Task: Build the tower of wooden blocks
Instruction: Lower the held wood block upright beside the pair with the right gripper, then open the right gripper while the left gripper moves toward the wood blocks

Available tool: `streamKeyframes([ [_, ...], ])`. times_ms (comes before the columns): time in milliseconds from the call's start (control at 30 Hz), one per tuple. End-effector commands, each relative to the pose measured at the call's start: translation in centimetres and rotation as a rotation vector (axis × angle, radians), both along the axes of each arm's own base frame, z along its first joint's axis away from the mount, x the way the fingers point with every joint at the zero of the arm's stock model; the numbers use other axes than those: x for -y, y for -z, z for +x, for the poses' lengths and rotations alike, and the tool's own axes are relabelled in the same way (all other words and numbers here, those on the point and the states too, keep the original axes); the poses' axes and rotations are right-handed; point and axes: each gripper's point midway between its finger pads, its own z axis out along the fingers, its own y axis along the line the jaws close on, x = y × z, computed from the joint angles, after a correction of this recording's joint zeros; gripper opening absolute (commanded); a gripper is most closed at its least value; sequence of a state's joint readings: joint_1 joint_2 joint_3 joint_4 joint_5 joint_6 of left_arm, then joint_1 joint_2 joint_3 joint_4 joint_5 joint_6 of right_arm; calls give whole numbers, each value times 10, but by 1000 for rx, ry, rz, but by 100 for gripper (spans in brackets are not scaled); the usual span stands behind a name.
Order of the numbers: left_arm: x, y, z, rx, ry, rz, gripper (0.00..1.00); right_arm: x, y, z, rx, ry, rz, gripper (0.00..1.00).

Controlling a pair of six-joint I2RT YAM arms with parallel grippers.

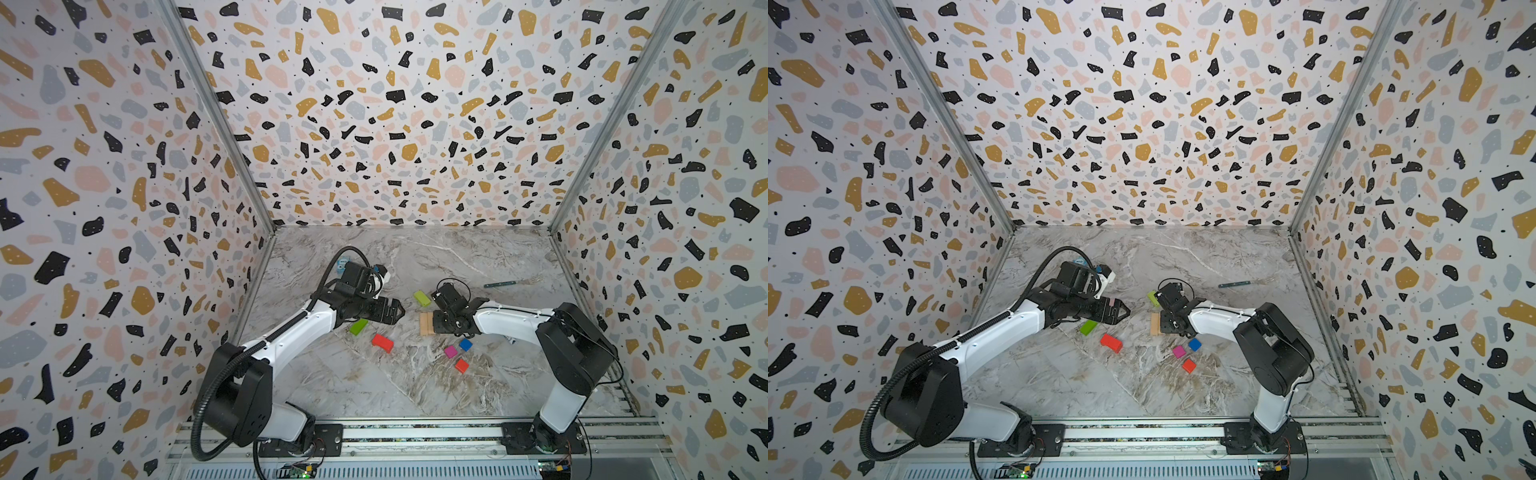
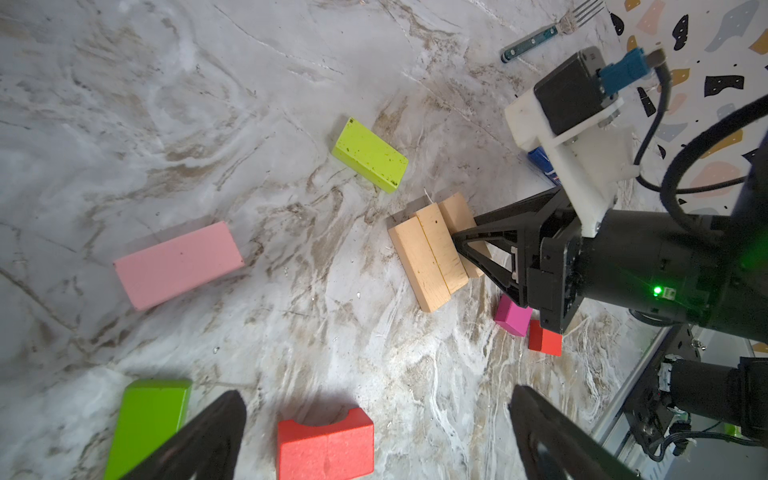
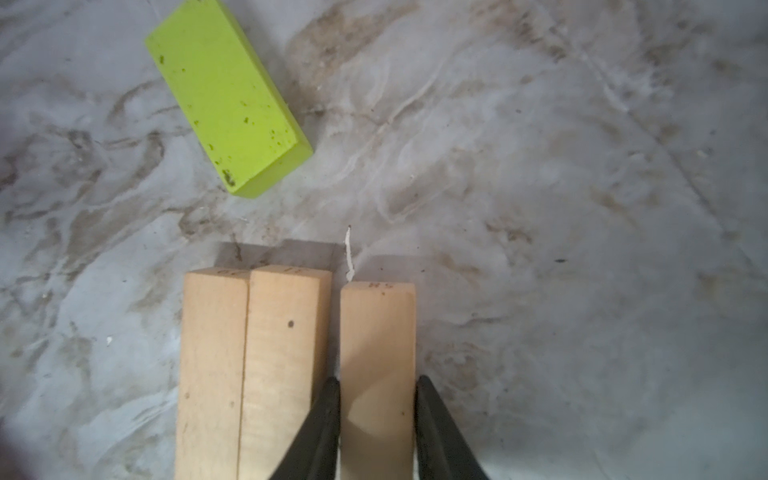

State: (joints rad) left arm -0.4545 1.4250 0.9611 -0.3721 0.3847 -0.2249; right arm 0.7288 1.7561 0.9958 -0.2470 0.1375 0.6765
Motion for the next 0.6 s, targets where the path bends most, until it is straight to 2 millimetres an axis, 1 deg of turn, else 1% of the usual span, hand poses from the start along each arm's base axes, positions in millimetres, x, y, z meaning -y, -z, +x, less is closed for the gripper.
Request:
streamKeyframes([
  [0, 0, 6, 0, -15, -3, -6, 100, -2, -3, -1, -11, 5, 4, 35],
  [133, 0, 7, 0, -17, -3, -4, 100, 0, -9, 0, -2, 13, 3, 36],
  [267, 0, 12, 0, -32, -5, -3, 100, -2, -25, 0, 16, 6, 29, 38],
  [400, 0, 25, -2, -75, -16, 15, 100, 0, -43, -1, 40, -1, 48, 39],
  [467, -2, 36, -2, -102, -40, 53, 100, 4, -51, -2, 49, -1, 46, 41],
  [567, 0, 47, -2, -122, -59, 114, 100, 15, -58, -2, 59, 8, 38, 45],
])
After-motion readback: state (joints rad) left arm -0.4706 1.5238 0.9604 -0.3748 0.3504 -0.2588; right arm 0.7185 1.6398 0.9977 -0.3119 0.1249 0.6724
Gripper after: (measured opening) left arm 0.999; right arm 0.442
